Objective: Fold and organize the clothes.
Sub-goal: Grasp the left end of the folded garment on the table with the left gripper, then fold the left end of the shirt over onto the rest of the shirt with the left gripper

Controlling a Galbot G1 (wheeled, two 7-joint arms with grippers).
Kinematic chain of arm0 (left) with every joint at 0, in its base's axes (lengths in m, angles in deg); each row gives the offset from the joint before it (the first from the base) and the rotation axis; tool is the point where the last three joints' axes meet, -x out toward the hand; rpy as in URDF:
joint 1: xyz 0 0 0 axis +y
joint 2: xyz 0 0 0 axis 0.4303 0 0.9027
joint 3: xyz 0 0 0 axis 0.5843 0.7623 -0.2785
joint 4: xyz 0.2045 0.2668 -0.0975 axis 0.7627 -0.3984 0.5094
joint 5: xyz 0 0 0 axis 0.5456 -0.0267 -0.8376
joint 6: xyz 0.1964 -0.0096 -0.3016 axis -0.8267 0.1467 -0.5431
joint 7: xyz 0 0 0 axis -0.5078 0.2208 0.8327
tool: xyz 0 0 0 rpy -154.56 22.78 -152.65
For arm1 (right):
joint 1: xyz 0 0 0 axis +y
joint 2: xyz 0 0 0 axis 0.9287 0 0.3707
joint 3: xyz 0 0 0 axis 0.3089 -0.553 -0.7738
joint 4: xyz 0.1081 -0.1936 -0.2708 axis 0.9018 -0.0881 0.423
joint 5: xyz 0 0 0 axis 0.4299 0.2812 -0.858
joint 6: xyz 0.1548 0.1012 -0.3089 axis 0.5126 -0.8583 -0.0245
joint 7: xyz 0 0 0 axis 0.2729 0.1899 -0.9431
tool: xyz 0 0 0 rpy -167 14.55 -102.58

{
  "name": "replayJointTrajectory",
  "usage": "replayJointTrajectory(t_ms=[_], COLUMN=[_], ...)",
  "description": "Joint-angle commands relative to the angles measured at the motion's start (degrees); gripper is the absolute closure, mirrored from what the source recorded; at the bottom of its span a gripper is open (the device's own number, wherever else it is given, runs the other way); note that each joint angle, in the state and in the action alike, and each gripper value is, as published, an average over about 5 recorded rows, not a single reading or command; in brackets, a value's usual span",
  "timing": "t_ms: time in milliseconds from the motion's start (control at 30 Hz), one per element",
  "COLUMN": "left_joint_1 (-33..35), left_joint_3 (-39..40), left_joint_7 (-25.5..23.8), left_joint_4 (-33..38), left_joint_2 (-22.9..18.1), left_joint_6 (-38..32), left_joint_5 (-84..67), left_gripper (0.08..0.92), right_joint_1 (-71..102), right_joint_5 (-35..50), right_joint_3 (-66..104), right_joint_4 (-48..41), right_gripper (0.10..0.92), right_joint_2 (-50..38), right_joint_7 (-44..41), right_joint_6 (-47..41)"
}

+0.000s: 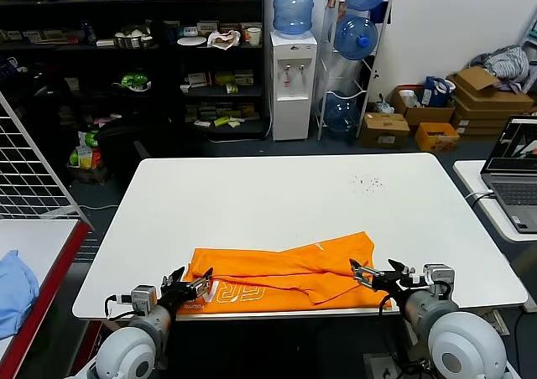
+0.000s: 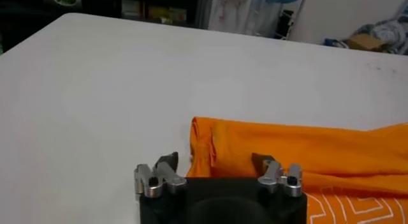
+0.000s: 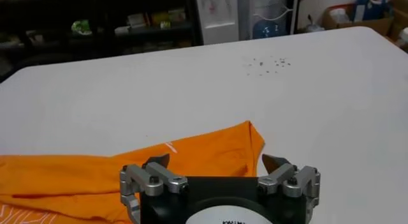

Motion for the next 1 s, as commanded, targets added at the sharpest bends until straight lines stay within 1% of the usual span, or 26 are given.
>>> replayJointTrajectory(t_ms=[33, 533, 667, 800, 1000], left_joint_1=[0.66, 1.61, 1.18, 0.68, 0.74], left_joint_3=[0.17, 0.11, 0.06, -0.35, -3.11], left_joint_7=[-0.16, -0.13, 0.05, 0.66, 2.20], left_joint_4=[-1.33, -0.45, -0.33, 1.09, 4.44], left_joint_2=[-0.94, -1.90, -1.40, 1.33, 10.09], left_joint_6=[-0.30, -0.98, -1.05, -0.81, 0.17], left_joint_5=[0.50, 0.77, 0.56, -0.84, -6.06], left_gripper=[0.325, 0.759, 0.866, 0.895, 0.895], right_joint_1=[0.13, -0.31, -0.82, -1.63, -3.85], right_joint_5=[-0.07, -0.11, -0.17, -0.36, -2.16], right_joint_3=[0.00, -0.11, -0.49, -1.04, -2.66], right_joint_4=[-0.07, -0.76, -1.15, -1.55, -2.51], right_gripper=[0.104, 0.104, 0.104, 0.104, 0.104], right_joint_2=[0.09, 0.40, 0.61, 0.79, 0.95], right_joint_7=[-0.02, -0.04, -0.05, -0.10, -1.00], right_joint_6=[0.06, 0.75, 1.10, 1.50, 2.08])
